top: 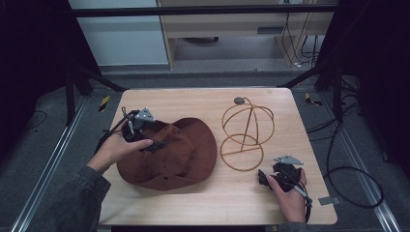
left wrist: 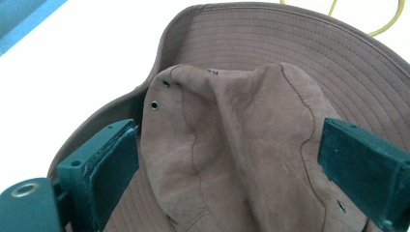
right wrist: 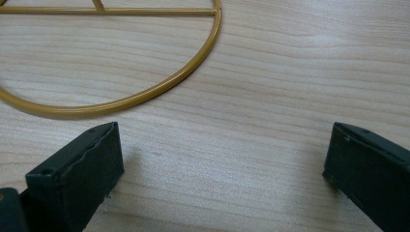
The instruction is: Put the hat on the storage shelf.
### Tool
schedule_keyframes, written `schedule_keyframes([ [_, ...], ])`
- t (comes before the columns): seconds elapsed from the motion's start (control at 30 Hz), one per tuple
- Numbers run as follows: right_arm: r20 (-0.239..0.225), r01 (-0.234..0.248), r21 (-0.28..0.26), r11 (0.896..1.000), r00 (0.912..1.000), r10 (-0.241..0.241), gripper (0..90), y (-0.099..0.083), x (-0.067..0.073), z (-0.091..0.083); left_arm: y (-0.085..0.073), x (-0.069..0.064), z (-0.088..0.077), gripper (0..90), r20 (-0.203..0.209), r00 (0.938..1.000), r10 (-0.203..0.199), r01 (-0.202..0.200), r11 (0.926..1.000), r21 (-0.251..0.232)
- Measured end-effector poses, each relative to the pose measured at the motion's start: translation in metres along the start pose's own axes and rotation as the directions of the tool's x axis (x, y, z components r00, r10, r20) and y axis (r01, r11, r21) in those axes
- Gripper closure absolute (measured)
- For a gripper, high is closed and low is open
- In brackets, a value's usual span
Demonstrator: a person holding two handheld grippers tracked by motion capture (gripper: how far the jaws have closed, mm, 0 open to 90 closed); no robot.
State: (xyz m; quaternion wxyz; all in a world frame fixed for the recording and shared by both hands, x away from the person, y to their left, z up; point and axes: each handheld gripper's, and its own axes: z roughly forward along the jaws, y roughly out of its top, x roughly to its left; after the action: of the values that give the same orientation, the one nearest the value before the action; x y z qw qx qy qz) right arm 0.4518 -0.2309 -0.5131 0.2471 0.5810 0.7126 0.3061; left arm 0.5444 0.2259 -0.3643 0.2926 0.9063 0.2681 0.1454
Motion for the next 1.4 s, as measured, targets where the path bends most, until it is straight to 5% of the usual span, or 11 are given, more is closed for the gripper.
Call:
schedule_keyframes([
  [0.23,-0.002,-0.001,0.001,1.0,1.0,0.001,0.4,0.0,0.0,0.0,0.012,-0.006,0.004,6.8,-0.012,0.9997,0.021,-0.021,0.9993,0.031],
  [0.43,-0.003,0.007,0.0,1.0,1.0,-0.007,0.4,-0.001,0.0,-0.001,0.017,-0.003,0.012,9.4,-0.033,0.9994,-0.011,0.014,0.9972,0.073],
  [0.77,-0.003,0.008,0.0,1.0,1.0,-0.008,0.4,-0.001,0.0,-0.001,0.015,-0.013,0.031,16.9,0.004,1.0,-0.005,0.005,0.9903,0.139],
  [0.93,-0.003,0.008,0.0,1.0,1.0,-0.008,0.4,-0.001,0.0,-0.001,0.008,-0.009,0.037,27.0,0.006,0.9989,-0.046,0.044,0.987,0.155],
  [1.4,-0.003,0.008,0.0,1.0,1.0,-0.008,0.4,-0.001,0.0,-0.001,-0.001,-0.008,0.045,53.4,0.033,0.9976,-0.061,0.053,0.9796,0.193],
])
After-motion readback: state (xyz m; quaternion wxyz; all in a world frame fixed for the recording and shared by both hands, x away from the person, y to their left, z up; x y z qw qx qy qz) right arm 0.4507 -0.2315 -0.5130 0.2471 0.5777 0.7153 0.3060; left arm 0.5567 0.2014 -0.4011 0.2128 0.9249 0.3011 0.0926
